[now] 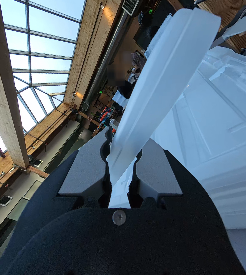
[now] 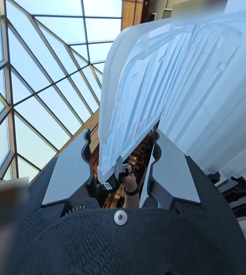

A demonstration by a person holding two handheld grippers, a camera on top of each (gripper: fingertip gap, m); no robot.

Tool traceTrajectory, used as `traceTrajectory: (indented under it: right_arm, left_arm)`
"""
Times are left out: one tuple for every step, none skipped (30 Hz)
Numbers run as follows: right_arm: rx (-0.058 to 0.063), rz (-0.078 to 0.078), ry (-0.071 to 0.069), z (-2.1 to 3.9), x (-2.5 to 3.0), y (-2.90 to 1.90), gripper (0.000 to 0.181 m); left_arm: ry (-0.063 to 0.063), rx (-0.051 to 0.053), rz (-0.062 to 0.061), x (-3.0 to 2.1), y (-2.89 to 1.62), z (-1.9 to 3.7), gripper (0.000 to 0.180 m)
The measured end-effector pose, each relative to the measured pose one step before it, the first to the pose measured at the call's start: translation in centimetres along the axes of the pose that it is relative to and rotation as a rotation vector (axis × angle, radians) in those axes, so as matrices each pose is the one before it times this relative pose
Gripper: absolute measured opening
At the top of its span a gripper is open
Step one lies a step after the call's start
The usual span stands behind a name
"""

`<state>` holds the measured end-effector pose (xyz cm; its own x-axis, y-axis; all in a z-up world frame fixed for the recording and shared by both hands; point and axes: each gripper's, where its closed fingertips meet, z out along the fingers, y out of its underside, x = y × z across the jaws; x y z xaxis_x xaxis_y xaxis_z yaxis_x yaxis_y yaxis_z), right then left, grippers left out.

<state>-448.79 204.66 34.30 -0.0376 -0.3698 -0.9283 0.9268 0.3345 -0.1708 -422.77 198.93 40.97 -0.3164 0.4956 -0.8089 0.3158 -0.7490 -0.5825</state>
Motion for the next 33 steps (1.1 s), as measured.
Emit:
traceTrajectory:
  right_arm:
    - [0.0177, 0.0382, 0.0234, 0.327, 0.414, -0.284, 0.083]
    - [0.0015, 0.0342, 0.0076, 0.574, 0.164, -0.063, 0.083]
    - [-0.0215, 0.0252, 0.018, 0.721, 0.248, 0.274, 0.083]
    - [-0.0269, 0.0136, 0.0284, 0.748, 0.361, 0.357, 0.083]
    - [-0.0182, 0.0023, 0.0282, 0.657, 0.255, 0.391, 0.083]
    - [-0.0153, 0.0026, 0.0263, 0.639, 0.196, 0.322, 0.082]
    - [-0.002, 0.0064, 0.0144, 0.463, 0.044, 0.089, 0.079]
    - [0.0105, 0.0102, 0.011, 0.295, 0.034, -0.153, 0.075]
    - [0.0139, 0.0073, 0.0112, 0.193, 0.076, -0.239, 0.069]
    - [0.0123, 0.004, 0.0085, 0.097, 0.073, -0.177, 0.061]
    - [0.0099, 0.004, 0.0168, -0.017, 0.207, -0.178, 0.055]
    - [0.0092, 0.0005, 0.008, -0.023, 0.187, -0.148, 0.041]
    - [0.0013, 0.0064, -0.0104, -0.069, 0.062, -0.035, 0.028]
    - [0.0001, 0.0155, -0.0052, 0.036, 0.159, -0.05, 0.022]
    - [0.0058, 0.018, -0.0049, 0.032, 0.149, -0.053, 0.022]
    - [0.0114, 0.0132, -0.0008, -0.004, 0.106, -0.098, 0.021]
    - [0.008, 0.0015, 0.0009, 0.005, 0.064, -0.108, 0.021]
    - [0.0064, -0.0046, 0.0052, -0.012, 0.096, -0.1, 0.021]
    - [0.0041, -0.0033, 0.0044, 0.009, 0.041, -0.121, 0.021]
    - [0.0056, -0.004, 0.003, -0.024, -0.041, -0.057, 0.021]
    - [0.0074, -0.0107, 0.0025, 0.004, -0.078, -0.043, 0.021]
    - [-0.0024, -0.0119, 0.0069, 0.102, -0.004, 0.085, 0.022]
    - [-0.0203, -0.0028, 0.0159, 0.168, 0.211, 0.339, 0.031]
    - [-0.024, 0.0041, 0.012, 0.175, 0.208, 0.336, 0.034]
    - [-0.0134, 0.0047, -0.0038, 0.082, 0.001, 0.218, 0.028]
    - [-0.008, 0.0196, -0.0215, -0.001, -0.23, 0.073, 0.025]
    - [-0.0079, 0.031, -0.0189, 0.009, -0.172, 0.074, 0.022]
    - [0.0025, 0.0137, -0.0048, 0.016, -0.088, 0.077, 0.021]
    - [0.0018, -0.006, 0.0056, 0.02, 0.033, 0.014, 0.021]
    - [-0.0019, -0.002, 0.003, 0.043, -0.047, 0.023, 0.021]
    - [-0.0008, 0.0002, 0.0065, 0.031, -0.038, -0.013, 0.021]
    - [-0.0034, -0.0056, 0.0108, 0.086, -0.008, -0.003, 0.021]
    - [-0.0061, -0.0037, 0.0095, 0.119, -0.035, 0.008, 0.02]
  left_arm:
    - [0.0053, -0.0025, 0.0069, 0.229, 0.038, -0.066, 0.024]
    - [0.0057, -0.0027, 0.0065, 0.314, 0.094, -0.006, 0.024]
    - [0.0055, -0.0031, 0.0072, 0.276, 0.055, -0.013, 0.024]
    - [0.0053, -0.0037, 0.0074, 0.385, 0.086, 0.09, 0.024]
    - [0.0046, -0.0045, 0.0074, 0.394, 0.048, 0.096, 0.024]
    - [0.0024, -0.0041, 0.0084, 0.388, 0.087, -0.036, 0.024]
    - [0.0024, -0.0034, 0.0079, 0.391, 0.094, 0.001, 0.024]
    - [0.0021, -0.0001, 0.0091, 0.345, 0.037, -0.045, 0.024]
    - [0.0032, -0.0036, 0.0105, 0.423, 0.119, -0.055, 0.024]
    - [0.0026, -0.0043, 0.009, 0.406, 0.054, 0.11, 0.024]
    - [0.0007, -0.003, 0.0065, 0.342, 0.078, 0.031, 0.024]
    - [-0.0049, 0.0003, 0.0041, 0.23, 0.092, 0.028, 0.024]
    - [-0.0078, 0.0034, -0.0008, 0.108, 0.01, 0.043, 0.024]
    - [-0.005, 0.0028, -0.0032, 0.014, -0.003, 0.061, 0.024]
    - [0.0007, -0.0017, -0.0007, -0.013, -0.003, 0.052, 0.024]
    - [0.003, -0.0022, 0.0021, 0.003, -0.016, 0.085, 0.024]
    - [0.0017, -0.0009, 0.003, 0.042, 0.014, 0.118, 0.024]
    - [0.0005, -0.0005, 0.0021, 0.14, 0.038, 0.066, 0.024]
    - [-0.0007, 0.0006, 0.0023, 0.162, -0.038, -0.051, 0.024]
    - [-0.0009, 0.002, 0.0036, 0.196, -0.056, -0.044, 0.024]
    - [-0.0014, 0.0025, 0.0031, 0.093, -0.049, -0.006, 0.024]
    - [0.0014, 0.0039, 0.002, 0.084, -0.081, -0.074, 0.023]
    - [0.0038, -0.0017, 0.0023, 0.074, -0.083, 0.19, 0.024]
    - [0.0025, -0.0018, 0.0026, -0.134, -0.061, 0.151, 0.024]
    - [-0.001, -0.0004, 0.001, -0.082, 0.013, 0.017, 0.023]
    - [-0.0031, -0.0005, -0.0033, 0.059, 0.006, -0.037, 0.024]
    - [-0.0025, -0.0024, -0.0052, 0.133, 0.047, -0.004, 0.024]
    - [-0.0011, -0.0052, -0.0049, 0.184, 0.074, 0.051, 0.025]
    - [-0.0019, -0.0113, -0.0014, 0.121, 0.16, -0.086, 0.025]
    - [-0.0082, -0.0155, 0.0023, -0.106, 0.219, -0.331, 0.026]
    - [-0.0145, -0.0181, 0.0011, -0.04, 0.296, -0.175, 0.032]
    - [-0.0157, -0.0223, -0.0018, -0.008, 0.373, -0.091, 0.042]
    - [-0.0107, -0.026, -0.0087, -0.146, 0.577, -0.256, 0.051]
